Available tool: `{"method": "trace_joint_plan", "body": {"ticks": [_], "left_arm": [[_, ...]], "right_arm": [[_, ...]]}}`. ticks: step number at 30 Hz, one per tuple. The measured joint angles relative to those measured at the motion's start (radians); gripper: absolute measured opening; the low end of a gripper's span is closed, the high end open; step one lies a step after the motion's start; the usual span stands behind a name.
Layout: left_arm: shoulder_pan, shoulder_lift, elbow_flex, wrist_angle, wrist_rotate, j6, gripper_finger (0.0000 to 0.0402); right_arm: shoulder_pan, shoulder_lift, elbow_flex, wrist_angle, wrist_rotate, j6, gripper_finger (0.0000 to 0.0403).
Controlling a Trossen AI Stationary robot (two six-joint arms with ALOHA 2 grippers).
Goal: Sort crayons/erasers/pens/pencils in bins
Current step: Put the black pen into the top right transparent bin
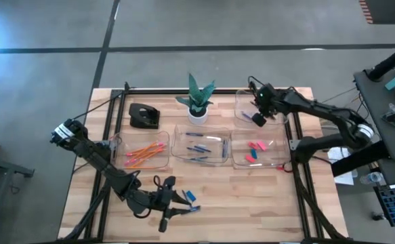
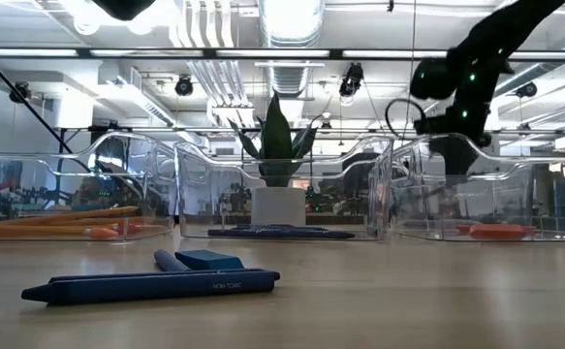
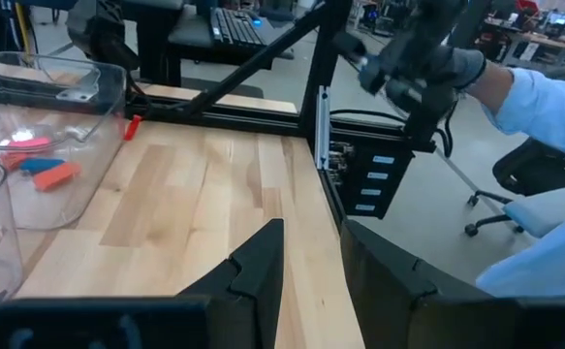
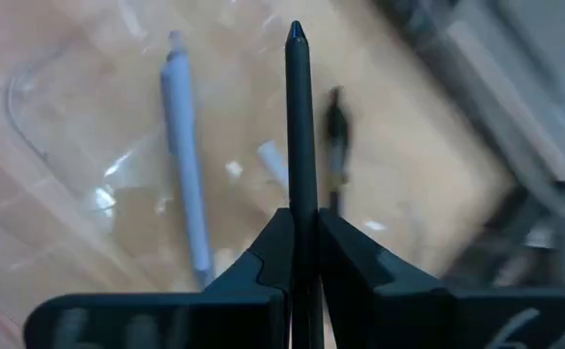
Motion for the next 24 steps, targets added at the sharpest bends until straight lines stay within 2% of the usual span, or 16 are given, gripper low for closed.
{"method": "trace_joint_plan", "body": {"ticks": [3,5,15,24], "left_arm": [[0.009,-0.002,0.003,0.000,-0.002,0.000,0.0092],[0.018,-0.006,0.004,0.001,-0.003,0.000,0.0092],[0.047,-0.011,0.002,0.000,-0.003,-0.002,0.0092],[0.047,-0.011,0.002,0.000,-0.003,-0.006,0.0092]], "right_arm": [[-0.060,0.064,0.000,0.009,-0.093,-0.029,0.0028],[-0.086,0.104,0.000,0.008,-0.114,-0.039,0.0028],[-0.117,0.231,0.003,0.067,-0.127,-0.121,0.0028],[-0.118,0.258,0.005,0.093,-0.130,-0.110,0.0035]]}}
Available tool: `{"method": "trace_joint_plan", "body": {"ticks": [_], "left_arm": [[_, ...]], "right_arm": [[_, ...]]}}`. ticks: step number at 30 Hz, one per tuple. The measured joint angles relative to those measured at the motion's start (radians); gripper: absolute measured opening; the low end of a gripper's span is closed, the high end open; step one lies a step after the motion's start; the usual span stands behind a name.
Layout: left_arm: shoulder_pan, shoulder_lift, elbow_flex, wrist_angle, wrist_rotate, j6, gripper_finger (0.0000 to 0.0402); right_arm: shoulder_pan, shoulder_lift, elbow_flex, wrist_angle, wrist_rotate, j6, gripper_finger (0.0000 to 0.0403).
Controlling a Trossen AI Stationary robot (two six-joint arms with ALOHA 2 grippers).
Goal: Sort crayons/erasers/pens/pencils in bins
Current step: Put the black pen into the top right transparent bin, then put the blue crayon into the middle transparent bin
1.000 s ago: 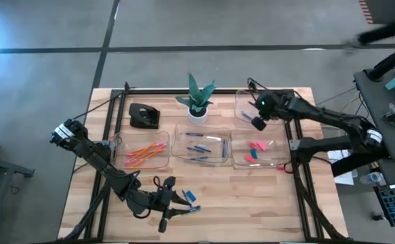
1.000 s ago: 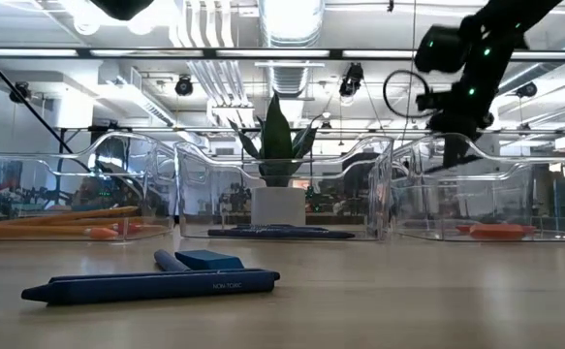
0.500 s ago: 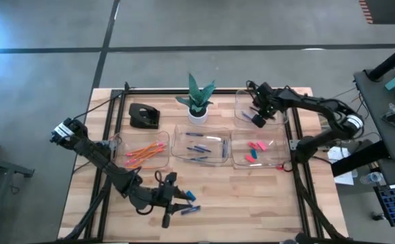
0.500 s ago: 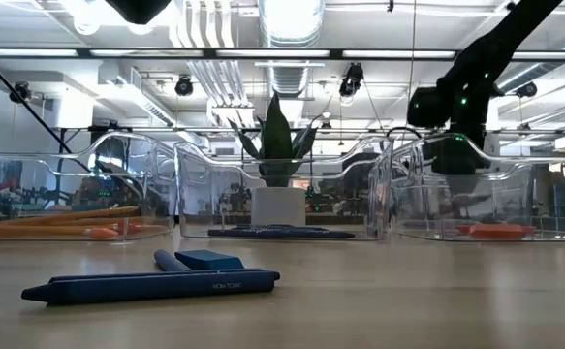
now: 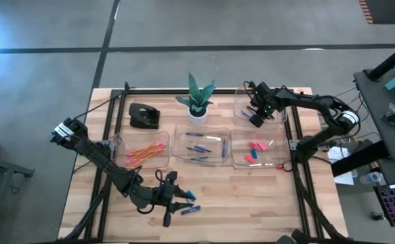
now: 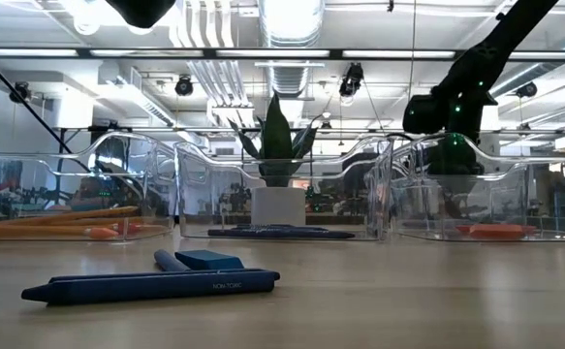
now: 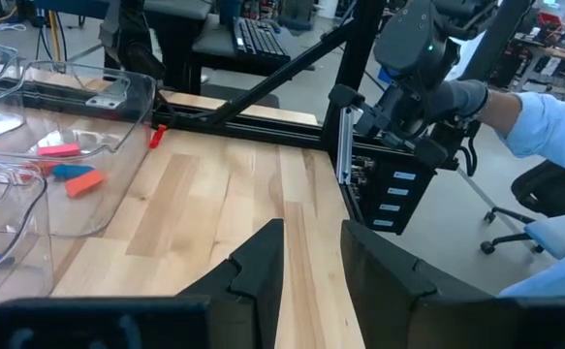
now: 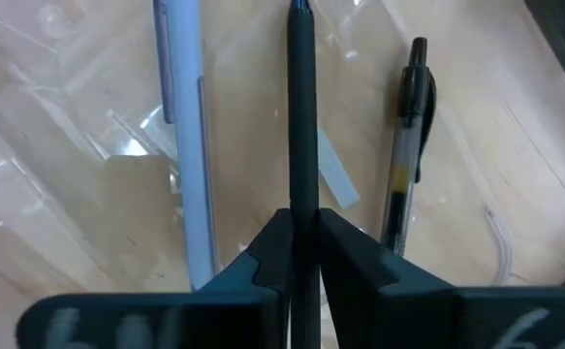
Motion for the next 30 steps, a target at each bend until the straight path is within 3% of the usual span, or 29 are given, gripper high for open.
{"method": "trace_joint_plan", "body": {"ticks": [12,20,25,30], "left_arm": [[0.000,0.000,0.000,0.000,0.000,-0.002,0.0092],[0.000,0.000,-0.003,-0.001,0.000,-0.001,0.0092],[0.000,0.000,-0.003,-0.001,0.000,0.088,0.0092],[0.000,0.000,-0.004,-0.001,0.000,0.106,0.0092]], "right_arm": [[0.000,-0.024,0.015,0.000,0.034,0.066,0.0132],[0.029,-0.140,0.104,-0.143,0.027,0.134,0.0139],[0.139,-0.251,0.102,-0.145,0.014,0.181,0.0128],[0.336,-0.353,0.078,-0.140,0.007,0.264,0.0123]]}}
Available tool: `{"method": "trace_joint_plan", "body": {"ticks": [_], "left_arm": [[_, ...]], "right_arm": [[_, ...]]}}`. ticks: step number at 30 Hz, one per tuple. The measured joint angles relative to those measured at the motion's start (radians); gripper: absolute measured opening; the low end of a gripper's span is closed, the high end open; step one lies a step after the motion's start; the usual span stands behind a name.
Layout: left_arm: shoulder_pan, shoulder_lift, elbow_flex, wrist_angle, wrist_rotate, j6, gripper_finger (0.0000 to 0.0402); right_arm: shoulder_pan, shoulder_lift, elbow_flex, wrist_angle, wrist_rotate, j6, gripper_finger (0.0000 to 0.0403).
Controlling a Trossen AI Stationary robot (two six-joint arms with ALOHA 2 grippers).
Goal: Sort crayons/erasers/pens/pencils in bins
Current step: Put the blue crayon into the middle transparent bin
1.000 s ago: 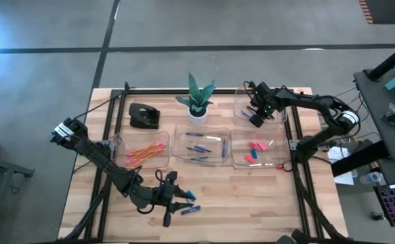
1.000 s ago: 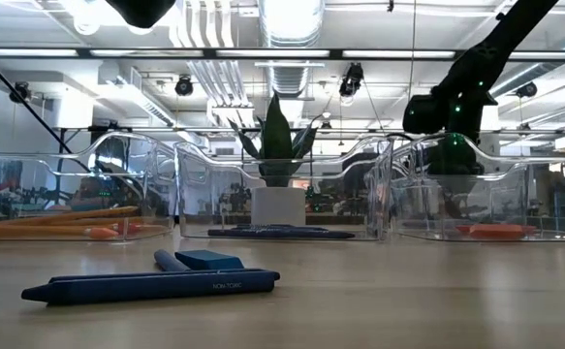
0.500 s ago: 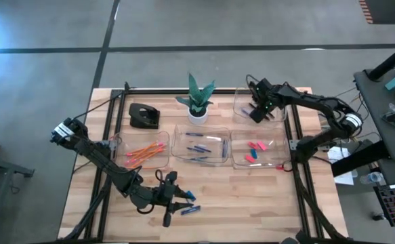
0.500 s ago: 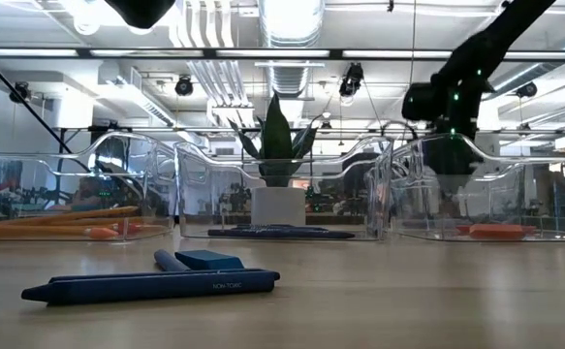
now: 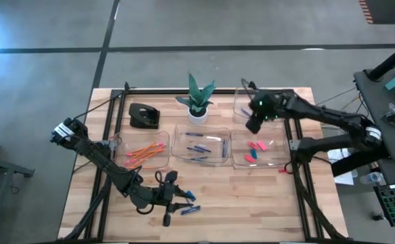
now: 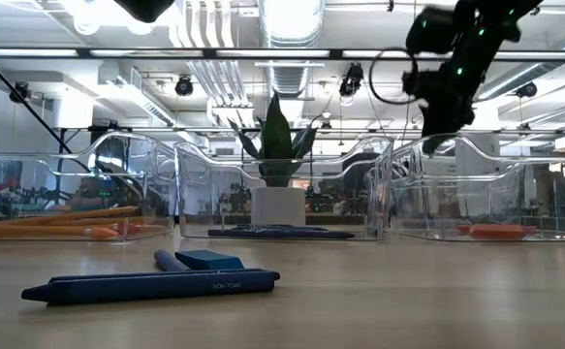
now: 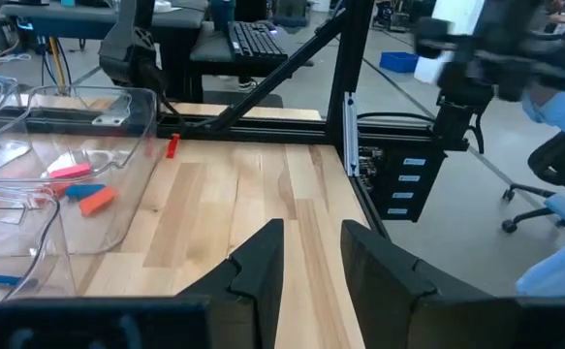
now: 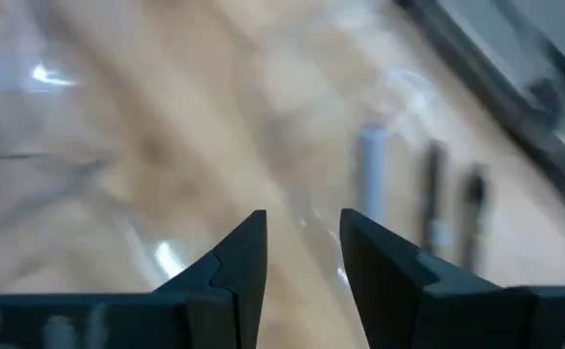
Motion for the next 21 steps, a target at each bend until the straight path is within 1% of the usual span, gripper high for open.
{"method": "trace_joint_plan", "body": {"ticks": [4,6,9,12,17,21], "left_arm": [[0.000,0.000,0.000,0.000,0.000,-0.002,0.0092],[0.000,0.000,0.000,0.000,0.000,-0.002,0.0092],[0.000,0.000,0.000,0.000,0.000,-0.005,0.0092],[0.000,0.000,0.000,0.000,0.000,-0.056,0.0092],[0.000,0.000,-0.001,-0.016,0.002,-0.163,0.0092],[0.000,0.000,-0.001,-0.094,0.038,-0.231,0.0092]], "right_arm": [[0.197,-0.038,-0.008,0.013,0.001,0.082,0.0123],[0.301,-0.043,-0.010,0.051,0.009,0.116,0.0123],[0.449,-0.033,-0.011,0.149,0.011,0.144,0.0123],[0.585,-0.004,-0.011,0.266,0.011,0.144,0.0123],[0.757,0.077,-0.011,0.449,0.011,0.136,0.0123],[0.845,0.171,-0.011,0.575,0.016,0.109,0.0123]]}}
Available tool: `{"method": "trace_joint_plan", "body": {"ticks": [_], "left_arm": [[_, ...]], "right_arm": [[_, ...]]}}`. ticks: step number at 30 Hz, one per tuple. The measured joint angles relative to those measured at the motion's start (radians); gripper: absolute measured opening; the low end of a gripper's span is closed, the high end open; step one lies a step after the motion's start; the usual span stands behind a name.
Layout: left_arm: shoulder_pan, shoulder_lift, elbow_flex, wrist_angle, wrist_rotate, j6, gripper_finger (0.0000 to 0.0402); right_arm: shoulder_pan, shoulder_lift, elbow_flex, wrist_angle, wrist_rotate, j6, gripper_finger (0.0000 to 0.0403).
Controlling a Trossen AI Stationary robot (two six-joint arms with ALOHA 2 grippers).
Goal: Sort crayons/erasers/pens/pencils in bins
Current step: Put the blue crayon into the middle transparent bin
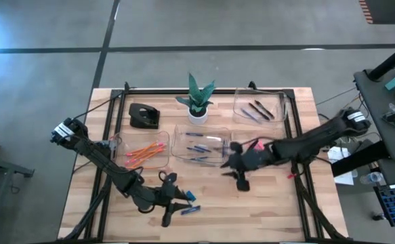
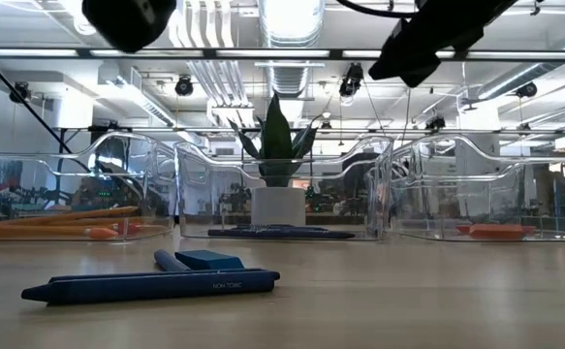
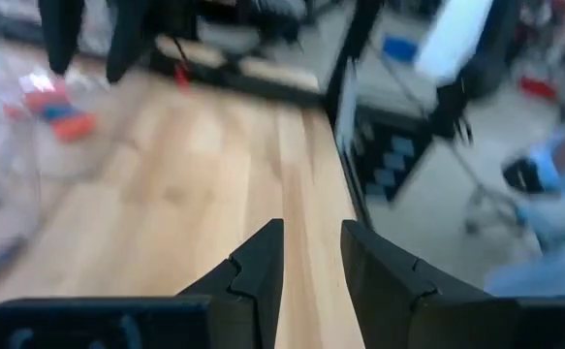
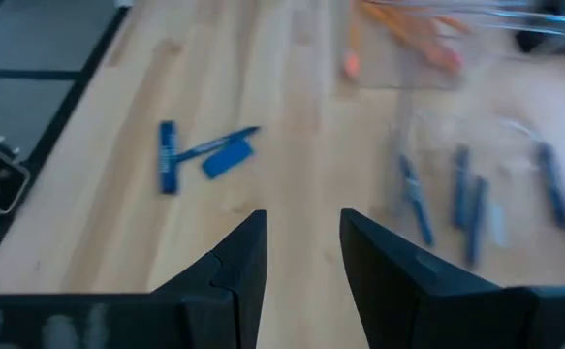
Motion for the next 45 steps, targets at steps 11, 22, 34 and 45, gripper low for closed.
{"method": "trace_joint_plan", "body": {"ticks": [11,22,34,45], "left_arm": [[0.014,0.000,-0.002,-0.168,0.156,0.143,0.0092],[0.042,0.000,-0.002,-0.174,0.154,0.124,0.0091],[0.048,0.028,-0.002,-0.195,0.222,0.100,0.0090],[0.087,0.174,0.009,-0.192,0.229,0.104,0.0090]], "right_arm": [[0.077,0.177,0.000,0.129,0.011,0.030,0.0123],[0.092,0.186,0.000,0.130,0.021,0.050,0.0123],[0.092,0.182,0.000,0.130,0.021,0.050,0.0123],[0.092,0.181,0.000,0.130,0.021,0.051,0.0123]]}}
